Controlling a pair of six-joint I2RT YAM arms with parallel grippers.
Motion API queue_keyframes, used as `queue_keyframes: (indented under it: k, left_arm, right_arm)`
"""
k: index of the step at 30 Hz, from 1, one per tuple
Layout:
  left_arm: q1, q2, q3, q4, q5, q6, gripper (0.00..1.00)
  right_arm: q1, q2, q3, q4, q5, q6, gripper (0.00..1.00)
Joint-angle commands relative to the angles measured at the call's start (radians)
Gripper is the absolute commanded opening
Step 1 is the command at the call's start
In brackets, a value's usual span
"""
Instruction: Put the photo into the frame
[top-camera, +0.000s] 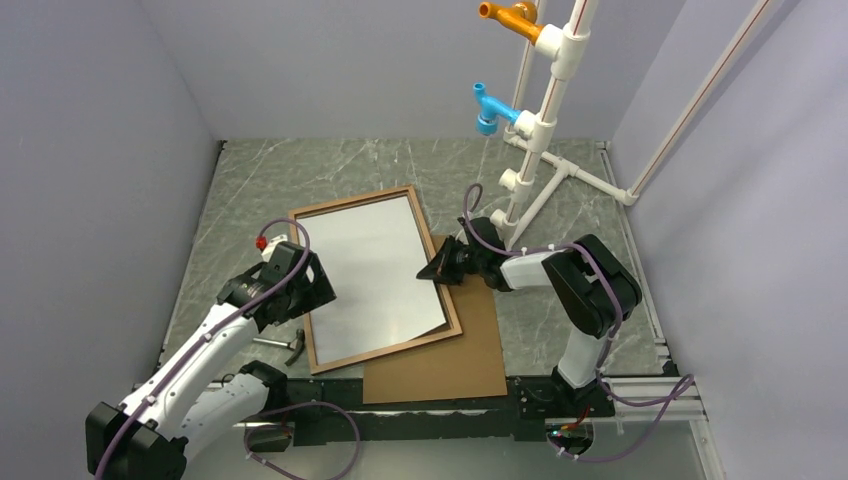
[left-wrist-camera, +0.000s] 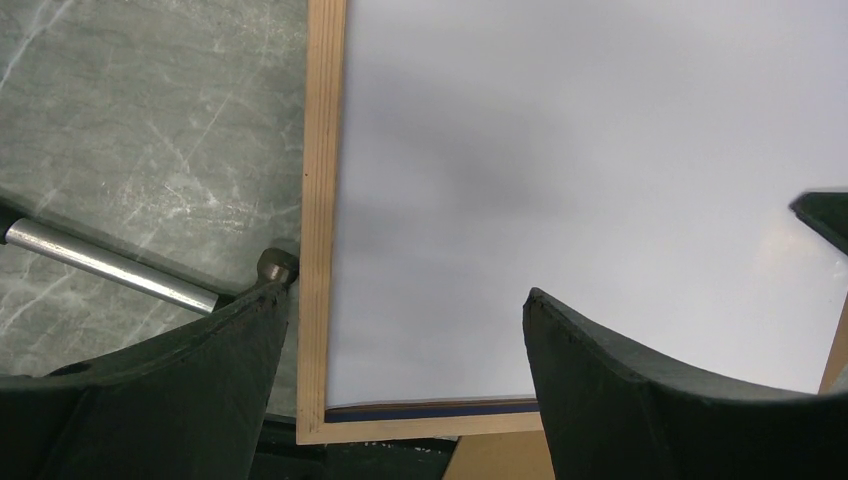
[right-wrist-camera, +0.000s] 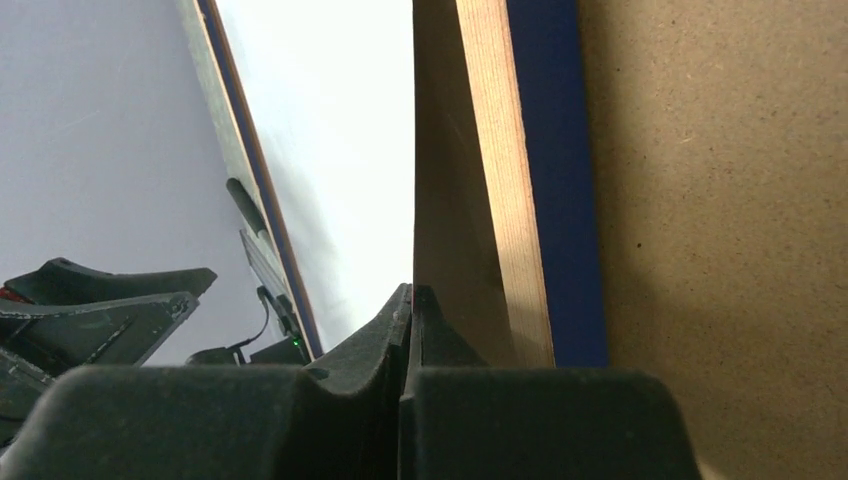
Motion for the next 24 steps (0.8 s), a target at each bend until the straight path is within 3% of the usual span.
queue_keyframes:
  k: [1, 9, 18, 24]
  left_arm:
    - [0.004, -0.001, 0.019, 0.021, 0.013, 0.017, 0.90]
    - [0.004, -0.007, 0.017, 0.020, 0.014, 0.017, 0.90]
    - [0.004, -0.014, 0.022, 0.012, 0.014, 0.018, 0.91]
    - [0.004, -0.014, 0.029, 0.010, 0.020, 0.017, 0.90]
  right_arm:
    - [0.014, -0.035, 0.018, -0.039, -0.022, -0.040, 0.04]
    - [0.044, -0.090, 0.091, -0.198, 0.055, -0.153, 0.45]
    - [0.117, -0.171, 0.183, -0.433, 0.298, -0.283, 0.73]
    - [0.157, -0.186, 0.241, -0.589, 0.484, -0.357, 0.85]
